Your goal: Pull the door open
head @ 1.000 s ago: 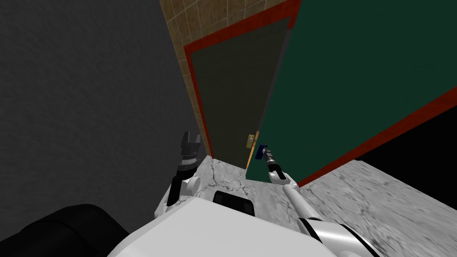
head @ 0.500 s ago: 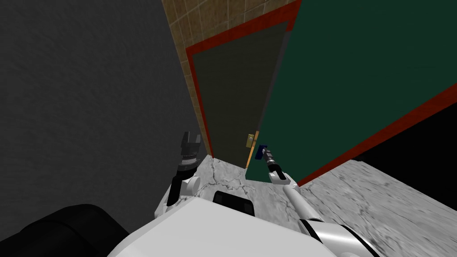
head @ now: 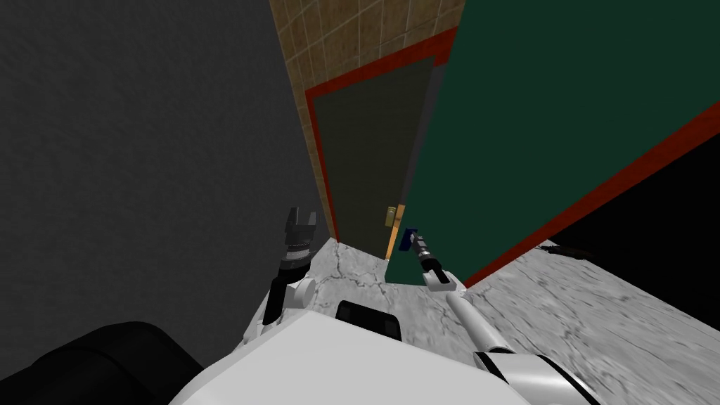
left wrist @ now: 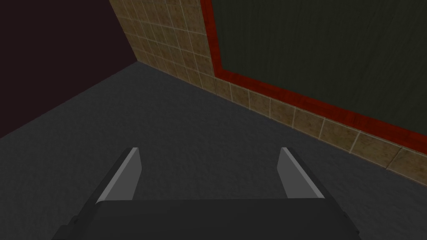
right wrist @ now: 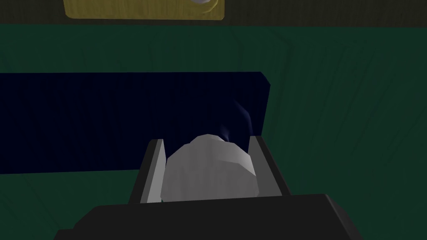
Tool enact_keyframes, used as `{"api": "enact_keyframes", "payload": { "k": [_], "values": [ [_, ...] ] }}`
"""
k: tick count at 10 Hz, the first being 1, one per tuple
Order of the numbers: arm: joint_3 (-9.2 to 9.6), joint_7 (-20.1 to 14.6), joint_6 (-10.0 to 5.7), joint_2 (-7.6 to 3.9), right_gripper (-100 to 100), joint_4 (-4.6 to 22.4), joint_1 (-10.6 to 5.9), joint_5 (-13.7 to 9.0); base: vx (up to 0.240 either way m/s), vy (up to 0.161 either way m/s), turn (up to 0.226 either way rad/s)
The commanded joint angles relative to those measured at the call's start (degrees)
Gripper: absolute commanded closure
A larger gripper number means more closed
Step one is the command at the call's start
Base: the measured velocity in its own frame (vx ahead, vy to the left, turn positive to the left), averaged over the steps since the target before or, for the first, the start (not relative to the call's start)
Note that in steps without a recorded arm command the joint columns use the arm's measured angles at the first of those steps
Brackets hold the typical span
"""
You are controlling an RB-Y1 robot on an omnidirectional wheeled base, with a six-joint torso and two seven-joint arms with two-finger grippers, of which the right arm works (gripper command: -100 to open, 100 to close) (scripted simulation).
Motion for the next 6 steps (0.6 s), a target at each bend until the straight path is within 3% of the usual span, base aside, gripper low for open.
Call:
{"api": "enact_keyframes", "payload": {
  "k": [1,4,5,6],
  "values": [
    [1.58,-1.35,-0.86,-0.38,100,0.75,-0.46,0.32,-0.211,-0.14,0.117],
    [4.03,-3.31,-1.25,-1.13,100,-0.04,-0.3,0.82,-0.199,-0.151,0.092],
    [3.52,-2.8,-0.85,-1.03,100,-0.27,-0.09,0.72,-0.095,-0.077,0.045],
    [5.51,-4.24,-1.41,-1.6,100,-1.08,0.34,1.23,-0.155,-0.108,0.048]
  ]
}}
